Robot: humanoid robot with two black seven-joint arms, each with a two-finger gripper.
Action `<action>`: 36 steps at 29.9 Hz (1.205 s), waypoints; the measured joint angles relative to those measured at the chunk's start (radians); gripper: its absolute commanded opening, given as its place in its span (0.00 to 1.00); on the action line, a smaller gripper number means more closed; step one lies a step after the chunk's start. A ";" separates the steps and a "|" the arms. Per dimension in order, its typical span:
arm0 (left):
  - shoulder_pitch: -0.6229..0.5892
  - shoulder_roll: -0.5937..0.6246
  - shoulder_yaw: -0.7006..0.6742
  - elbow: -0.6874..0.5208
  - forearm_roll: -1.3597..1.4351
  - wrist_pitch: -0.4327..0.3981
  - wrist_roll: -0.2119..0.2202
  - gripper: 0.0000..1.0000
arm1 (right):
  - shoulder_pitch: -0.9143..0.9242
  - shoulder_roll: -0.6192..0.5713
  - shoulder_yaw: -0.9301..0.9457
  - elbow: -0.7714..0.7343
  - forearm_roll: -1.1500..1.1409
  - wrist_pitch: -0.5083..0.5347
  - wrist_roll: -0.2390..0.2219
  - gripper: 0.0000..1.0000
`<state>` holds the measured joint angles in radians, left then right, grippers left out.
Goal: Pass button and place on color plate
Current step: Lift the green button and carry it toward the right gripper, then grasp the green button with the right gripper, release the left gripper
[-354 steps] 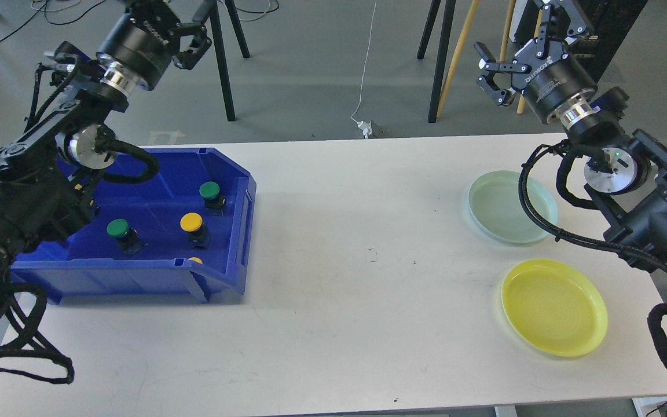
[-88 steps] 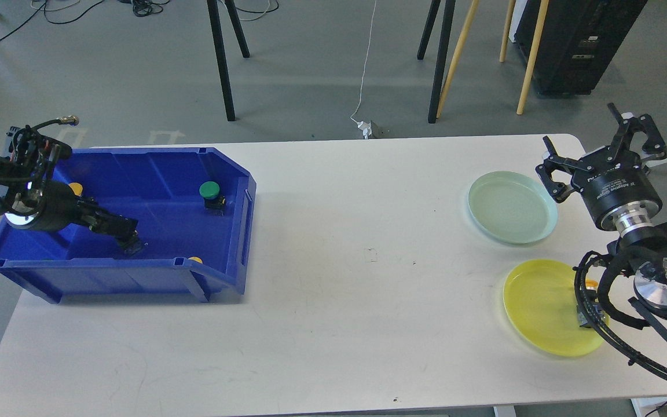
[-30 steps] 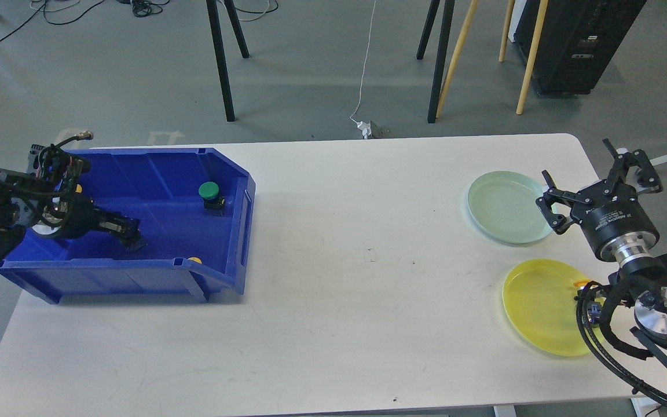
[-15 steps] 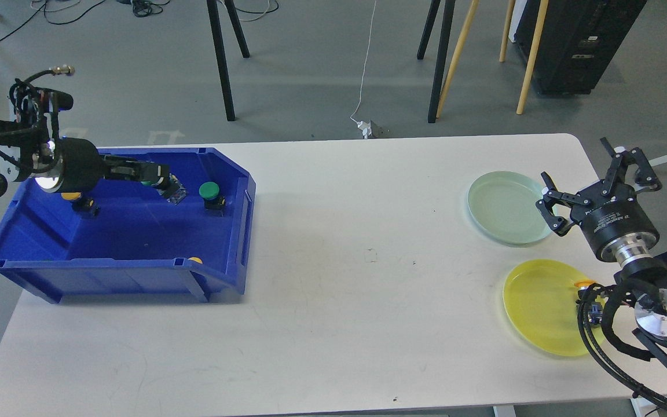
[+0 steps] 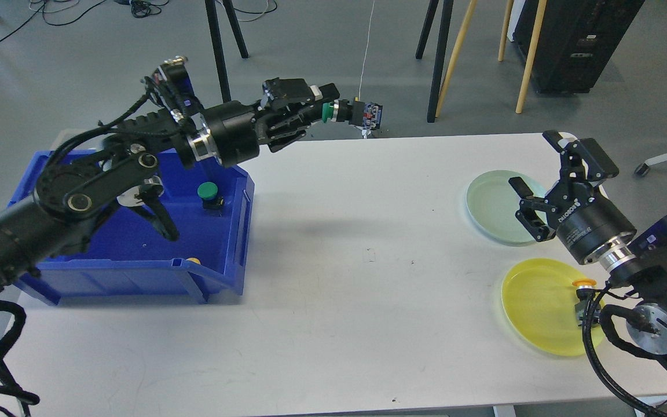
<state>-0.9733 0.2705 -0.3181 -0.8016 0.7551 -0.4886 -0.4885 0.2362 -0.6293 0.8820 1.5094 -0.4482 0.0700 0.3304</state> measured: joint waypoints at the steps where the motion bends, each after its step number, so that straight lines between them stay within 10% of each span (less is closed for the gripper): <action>1: 0.003 -0.018 0.000 0.015 -0.002 0.000 0.000 0.10 | 0.018 0.006 -0.021 0.000 0.000 0.004 0.000 0.96; 36: 0.016 -0.050 -0.001 0.054 -0.008 0.000 0.000 0.10 | 0.321 0.408 -0.203 -0.293 0.001 -0.008 0.002 0.79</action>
<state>-0.9572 0.2208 -0.3190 -0.7474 0.7470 -0.4887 -0.4887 0.5568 -0.2216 0.6790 1.2165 -0.4475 0.0624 0.3328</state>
